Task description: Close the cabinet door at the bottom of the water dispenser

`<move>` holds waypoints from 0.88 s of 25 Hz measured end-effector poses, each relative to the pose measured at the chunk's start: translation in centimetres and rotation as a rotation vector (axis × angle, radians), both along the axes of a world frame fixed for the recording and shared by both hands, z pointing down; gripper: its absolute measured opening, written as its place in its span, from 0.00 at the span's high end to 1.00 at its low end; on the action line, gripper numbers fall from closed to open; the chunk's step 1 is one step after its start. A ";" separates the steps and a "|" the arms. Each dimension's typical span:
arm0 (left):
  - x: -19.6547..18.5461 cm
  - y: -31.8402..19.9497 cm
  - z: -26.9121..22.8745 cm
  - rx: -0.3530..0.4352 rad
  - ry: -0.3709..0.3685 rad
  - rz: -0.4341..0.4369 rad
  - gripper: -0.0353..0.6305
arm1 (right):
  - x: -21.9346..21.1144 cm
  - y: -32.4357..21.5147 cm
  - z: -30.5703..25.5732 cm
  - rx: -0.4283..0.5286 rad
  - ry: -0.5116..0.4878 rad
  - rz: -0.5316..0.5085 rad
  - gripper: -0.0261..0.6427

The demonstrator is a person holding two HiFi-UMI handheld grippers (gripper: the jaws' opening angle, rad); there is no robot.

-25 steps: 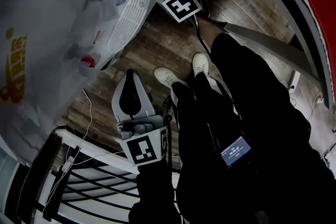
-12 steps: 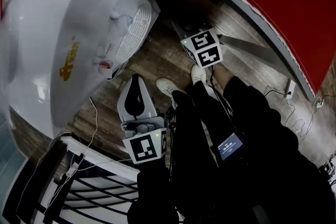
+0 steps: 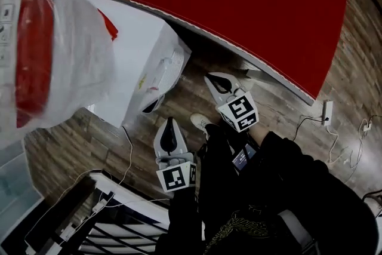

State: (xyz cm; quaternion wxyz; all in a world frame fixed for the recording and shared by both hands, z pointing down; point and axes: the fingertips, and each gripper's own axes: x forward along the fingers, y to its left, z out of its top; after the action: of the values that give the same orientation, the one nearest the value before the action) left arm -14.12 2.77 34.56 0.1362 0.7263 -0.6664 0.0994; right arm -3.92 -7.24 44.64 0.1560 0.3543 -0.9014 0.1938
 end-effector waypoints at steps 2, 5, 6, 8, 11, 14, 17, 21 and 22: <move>-0.3 0.3 -1.2 -0.025 -0.011 -0.032 0.94 | 0.5 -0.2 -4.3 0.060 -0.027 0.004 0.96; -0.6 0.6 -3.5 -0.036 -0.013 -0.074 0.94 | 1.8 0.3 -9.9 0.099 -0.036 0.032 0.96; -0.9 0.3 -4.6 -0.023 -0.019 -0.073 0.94 | 1.9 0.4 -11.6 0.105 -0.044 0.051 0.96; -1.9 -0.5 -7.1 0.013 -0.042 -0.067 0.94 | 1.1 0.1 -15.6 0.127 -0.085 0.079 0.96; -2.6 -0.3 -10.9 0.053 -0.032 -0.095 0.94 | 0.4 0.3 -22.0 0.167 -0.137 0.072 0.96; -2.6 -0.1 -15.0 0.104 0.008 -0.137 0.94 | 0.8 1.0 -26.8 0.178 -0.188 0.056 0.96; -3.5 0.0 -19.0 0.173 0.021 -0.177 0.94 | -0.1 2.0 -29.4 0.202 -0.201 0.012 0.96; -4.5 0.9 -21.9 0.218 -0.029 -0.171 0.94 | -0.8 3.8 -31.3 0.231 -0.241 0.030 0.96; -4.8 0.8 -22.3 0.228 -0.035 -0.168 0.94 | -1.1 3.9 -31.7 0.226 -0.254 0.028 0.96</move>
State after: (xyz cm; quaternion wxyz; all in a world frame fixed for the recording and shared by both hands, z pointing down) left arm -18.89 3.59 12.29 0.0489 0.6770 -0.7339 0.0240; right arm -5.05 -3.36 12.97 -0.0029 0.3549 -0.9249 0.1366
